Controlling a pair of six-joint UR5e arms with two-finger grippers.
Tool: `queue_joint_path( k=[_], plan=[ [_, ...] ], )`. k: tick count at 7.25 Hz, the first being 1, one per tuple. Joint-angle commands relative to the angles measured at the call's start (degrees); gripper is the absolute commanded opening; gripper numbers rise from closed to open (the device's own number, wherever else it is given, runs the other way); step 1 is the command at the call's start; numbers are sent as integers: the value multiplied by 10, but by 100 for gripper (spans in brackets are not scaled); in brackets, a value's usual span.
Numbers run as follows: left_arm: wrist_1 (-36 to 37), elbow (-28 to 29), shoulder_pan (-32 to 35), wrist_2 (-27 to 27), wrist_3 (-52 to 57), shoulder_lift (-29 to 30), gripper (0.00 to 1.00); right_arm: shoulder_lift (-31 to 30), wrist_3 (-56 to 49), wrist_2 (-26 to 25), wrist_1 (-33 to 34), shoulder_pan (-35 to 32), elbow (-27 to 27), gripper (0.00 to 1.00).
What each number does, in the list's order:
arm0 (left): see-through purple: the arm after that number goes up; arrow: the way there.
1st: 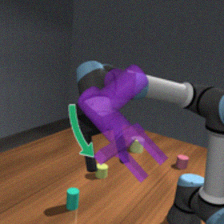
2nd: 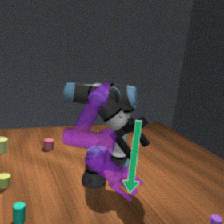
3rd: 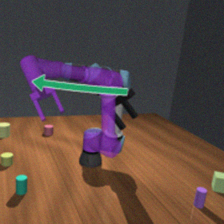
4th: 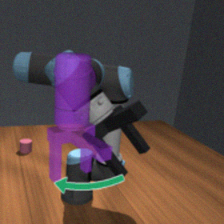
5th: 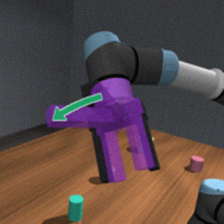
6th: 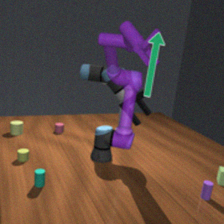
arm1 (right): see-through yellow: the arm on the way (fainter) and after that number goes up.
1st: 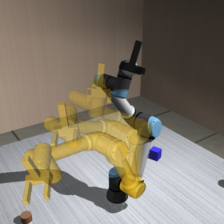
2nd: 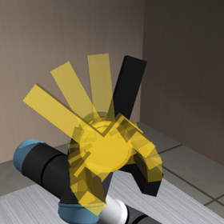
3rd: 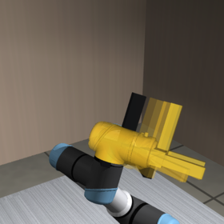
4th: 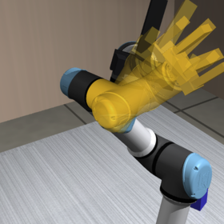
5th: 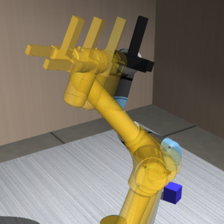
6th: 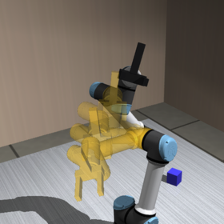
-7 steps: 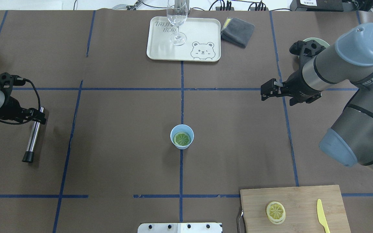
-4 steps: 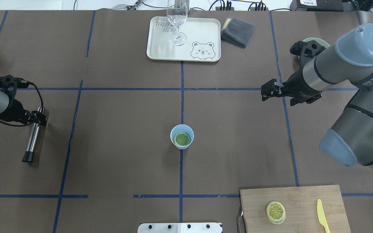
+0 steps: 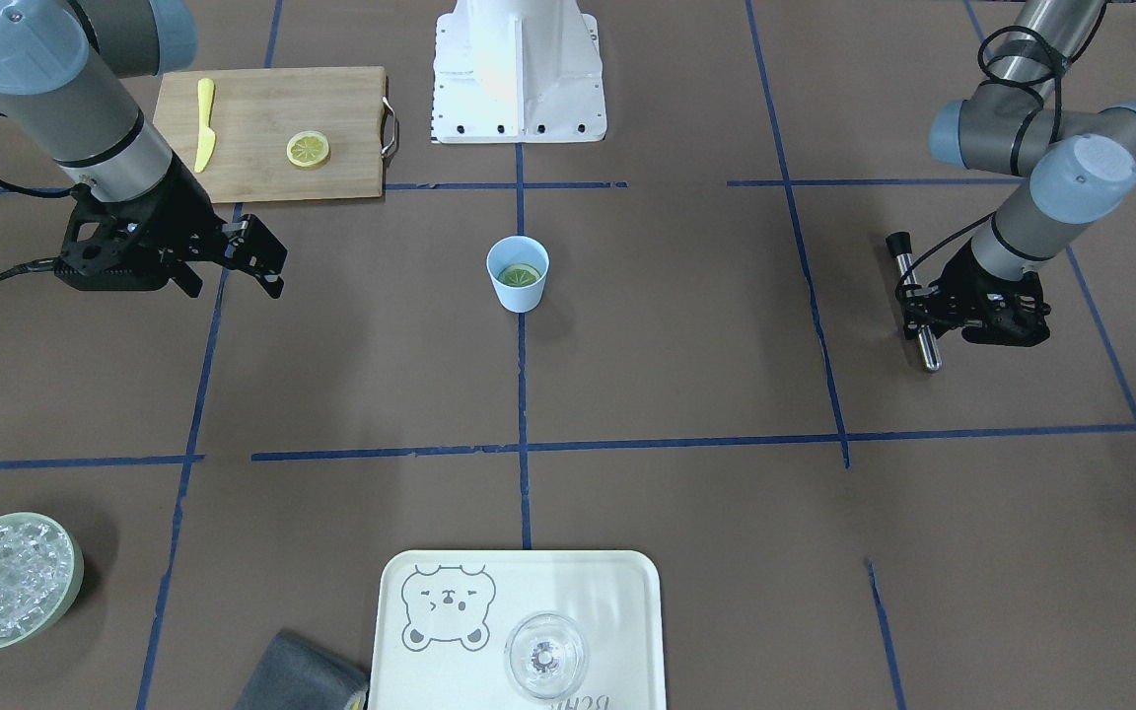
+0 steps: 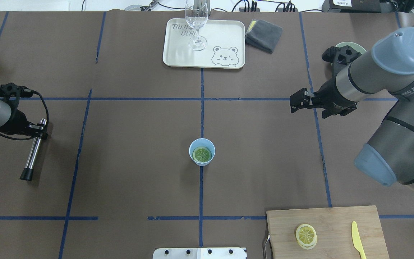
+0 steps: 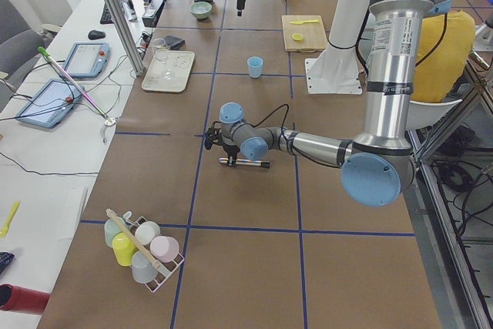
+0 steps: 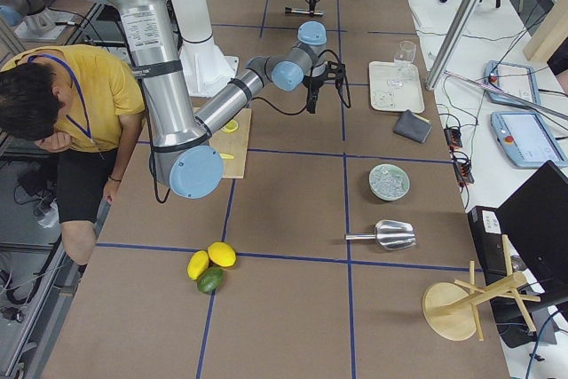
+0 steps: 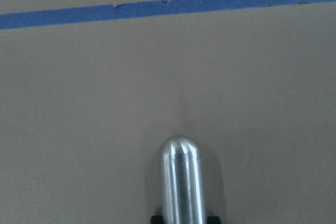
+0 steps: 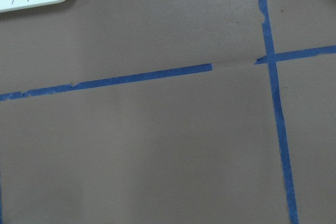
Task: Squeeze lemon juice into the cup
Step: 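Grasp the metal muddler upright with the left gripper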
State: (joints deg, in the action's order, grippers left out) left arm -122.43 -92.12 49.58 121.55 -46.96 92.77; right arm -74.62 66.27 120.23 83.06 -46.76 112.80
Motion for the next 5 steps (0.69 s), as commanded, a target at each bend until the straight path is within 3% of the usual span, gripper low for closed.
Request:
queue_joint_path(
  k=[1,2,4,5],
  plan=[
    [0,-61,0,4,5,2,0,1,-1,0,-1,0,1,100],
    [1,-83,-7,4,11,41,0,3,-2,1,-1,0,2,100],
    [2,-174,-124,-38,6,64,0,2,-2,1,0,-3,1,100],
    [2,-188,-150,-134,9,125,0,-4,-2,3,0,-8,2,100]
  ],
)
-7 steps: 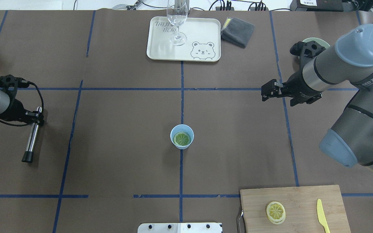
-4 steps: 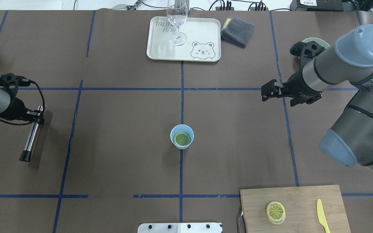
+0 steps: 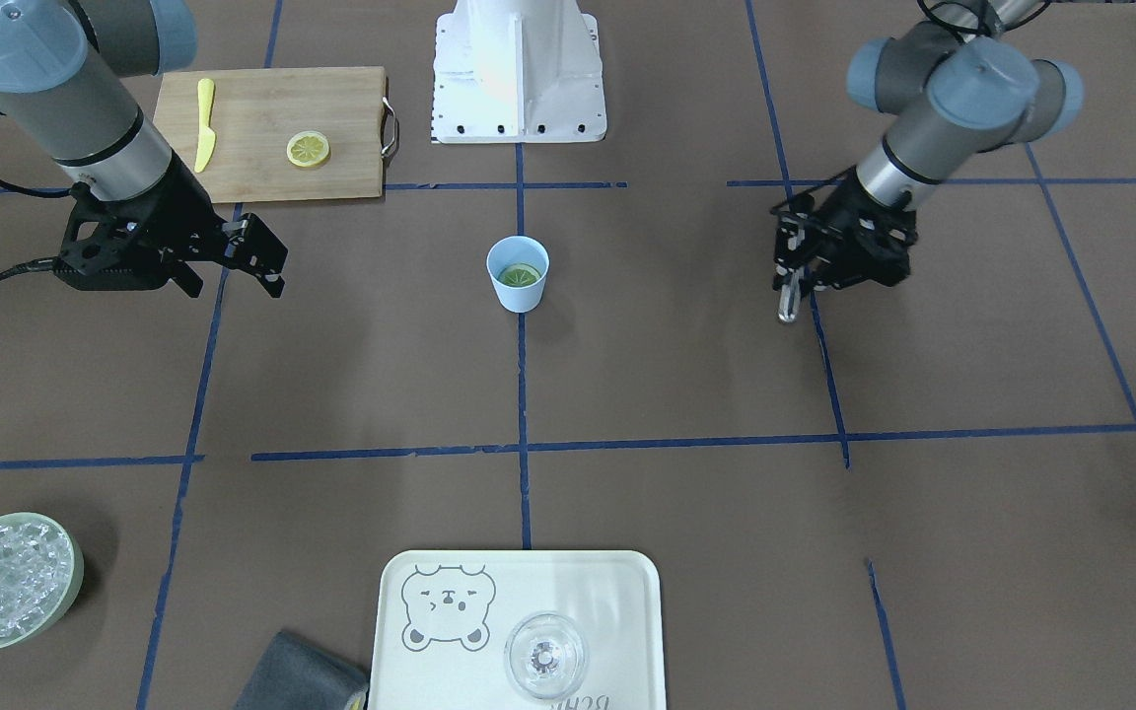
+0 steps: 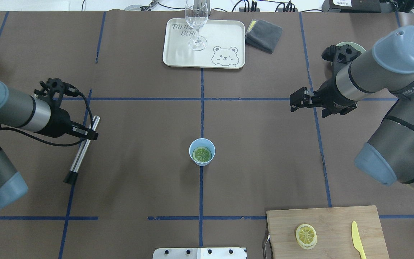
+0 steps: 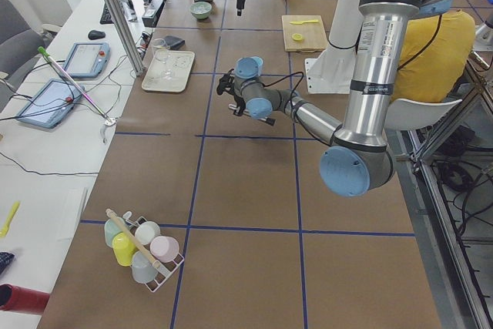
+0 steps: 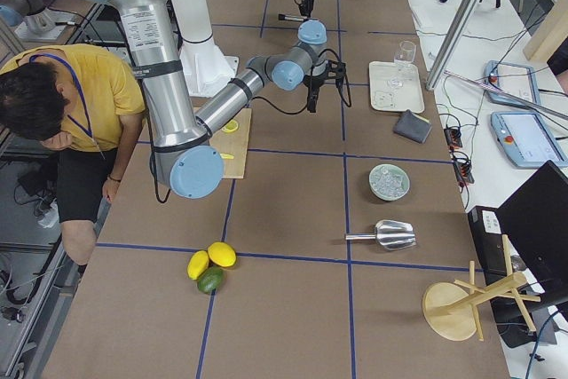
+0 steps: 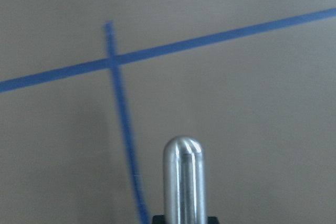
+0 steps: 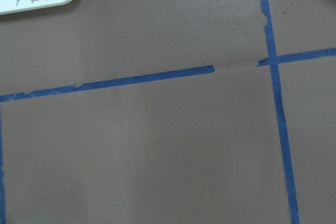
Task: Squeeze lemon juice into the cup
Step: 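Carry the muddler over the blue cup with the left gripper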
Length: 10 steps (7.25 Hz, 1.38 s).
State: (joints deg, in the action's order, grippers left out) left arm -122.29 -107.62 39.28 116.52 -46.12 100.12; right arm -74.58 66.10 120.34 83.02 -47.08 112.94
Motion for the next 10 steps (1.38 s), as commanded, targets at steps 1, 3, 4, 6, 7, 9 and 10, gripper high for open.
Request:
queue_joint_path(
  k=[1,3,4,6,7,9,10],
  plan=[
    [-1,-34,-53,-97,-4,114,0,-6,0,2,0,-5,2,100],
    [-8,-56,-57,-184,-21,185,0,-17,-1,2,-1,-17,3,100],
    [-46,-61,-92,-274,-22,188,0,-18,-2,2,0,-25,2,100],
    [-160,-44,-185,-523,-25,185,0,-39,-52,19,0,-48,2,100],
    [-219,-17,-223,-608,-16,187,0,-43,-61,30,0,-56,1,100],
    [-274,41,-276,-714,-1,187,0,-50,-62,31,-1,-63,3,100],
    [-274,56,-304,-814,-1,191,0,-51,-62,37,0,-66,5,100]
  ],
)
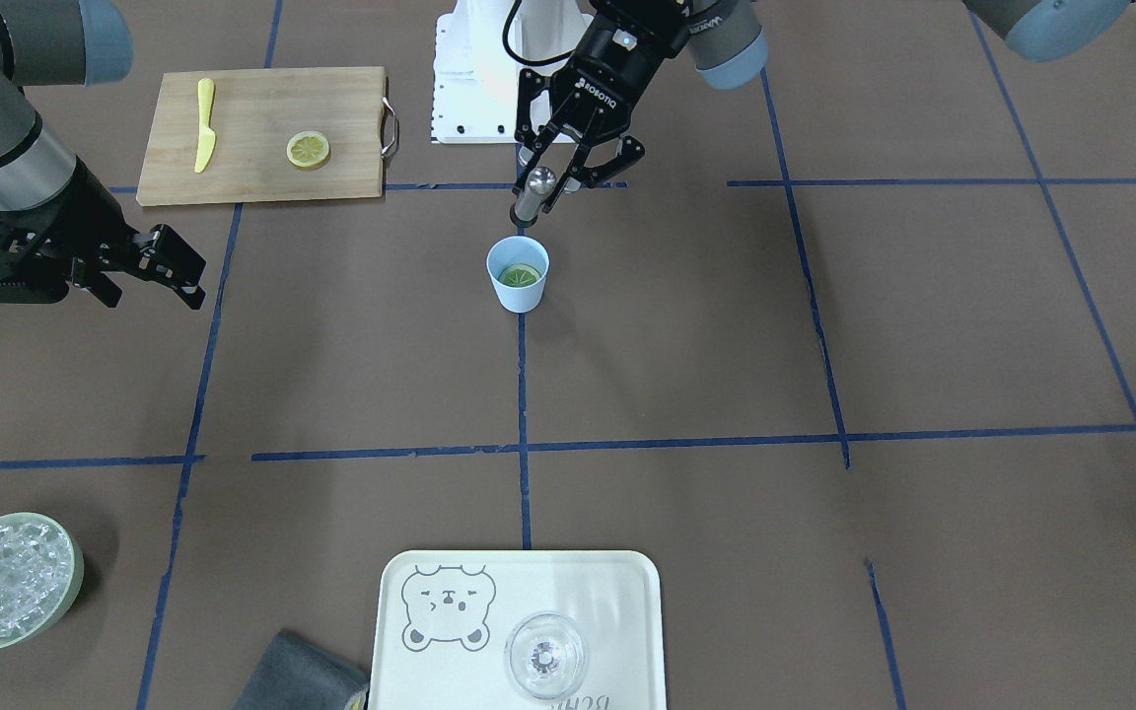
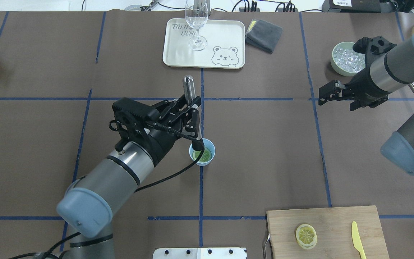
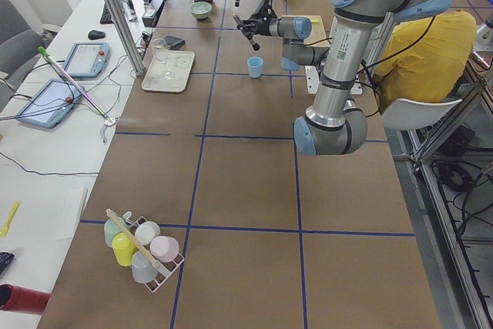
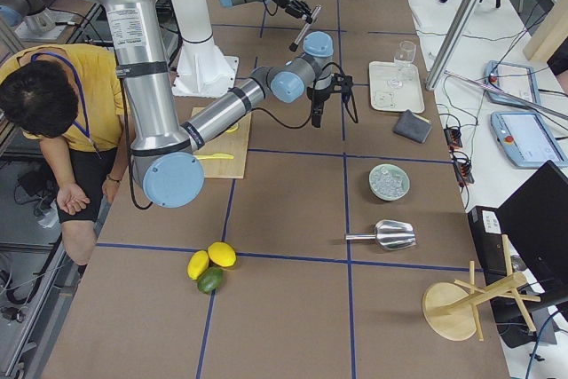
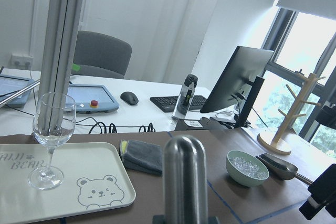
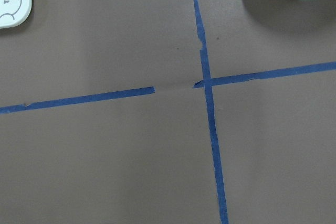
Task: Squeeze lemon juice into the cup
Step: 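Carry the muddler over the blue cup with the left gripper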
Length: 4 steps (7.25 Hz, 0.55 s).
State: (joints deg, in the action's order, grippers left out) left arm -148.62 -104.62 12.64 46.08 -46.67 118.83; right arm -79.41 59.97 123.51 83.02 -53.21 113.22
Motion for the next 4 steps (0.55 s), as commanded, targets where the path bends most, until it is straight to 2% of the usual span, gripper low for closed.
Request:
queue_joint_path(
  k=[1,2,4],
  plan=[
    [-11,31,-61,-178,3,10,0,-3,1,6,0,-5,2,100],
    [-11,45,-62,-198,4,24,0,-2,3,7,-1,-5,2,100],
    [-11,86,-62,-199,3,54,0,-3,4,7,-1,-4,3,100]
  ],
)
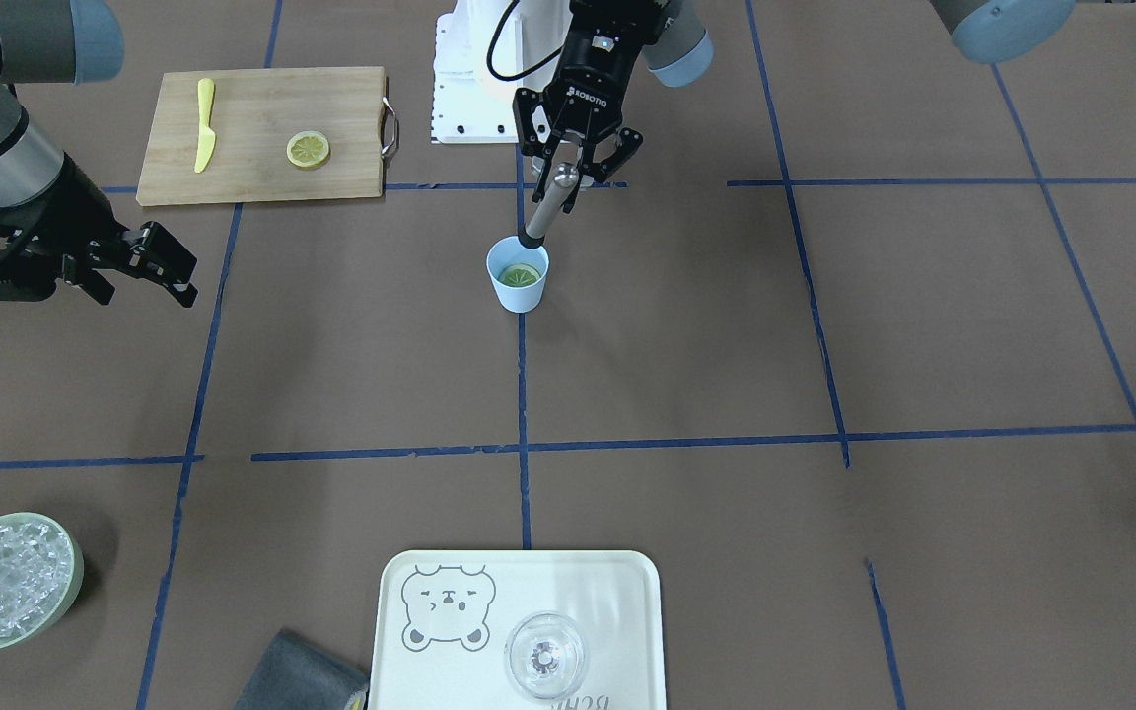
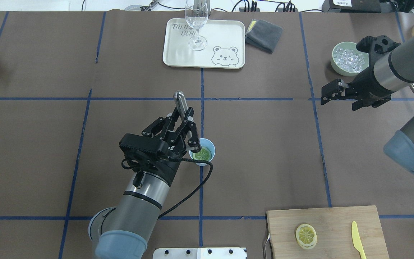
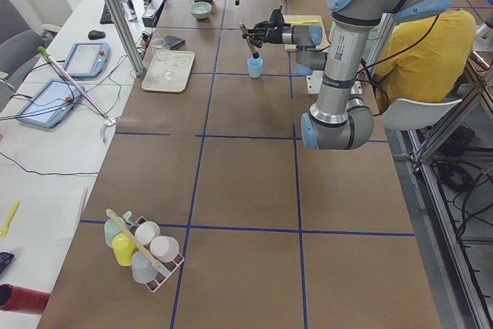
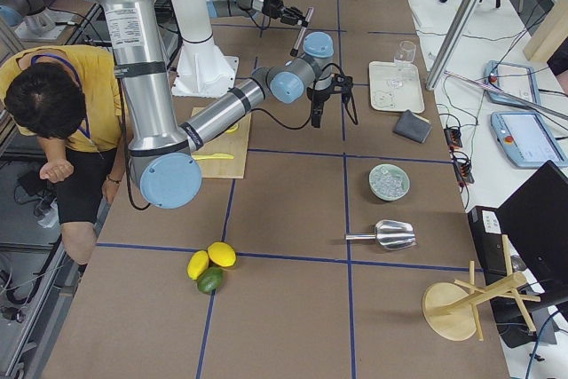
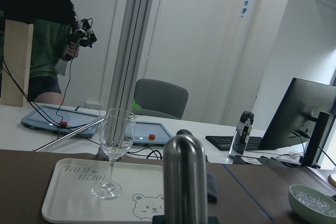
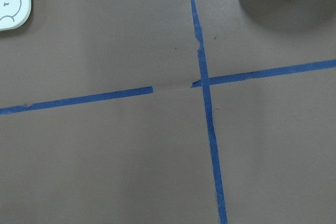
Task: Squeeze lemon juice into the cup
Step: 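Press the muddler down into the cup onto the lemon slice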
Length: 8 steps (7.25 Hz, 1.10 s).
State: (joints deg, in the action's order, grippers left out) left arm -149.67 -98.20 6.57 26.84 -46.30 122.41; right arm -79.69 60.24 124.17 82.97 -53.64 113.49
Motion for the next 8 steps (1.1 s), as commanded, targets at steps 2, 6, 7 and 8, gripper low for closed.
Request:
queue_joint_path(
  k=[2,6,7,8],
  plan=[
    [0,43,-1,-6,-1,20,0,-1,6,0,1,0,5,100],
    [-1,89,-2,-6,-1,36,0,-1,6,0,0,0,5,100],
    [-2,111,-2,-5,-2,36,0,-1,6,0,1,1,5,100],
    [-3,118,-2,-3,-2,37,0,-1,6,0,1,0,5,100]
  ],
)
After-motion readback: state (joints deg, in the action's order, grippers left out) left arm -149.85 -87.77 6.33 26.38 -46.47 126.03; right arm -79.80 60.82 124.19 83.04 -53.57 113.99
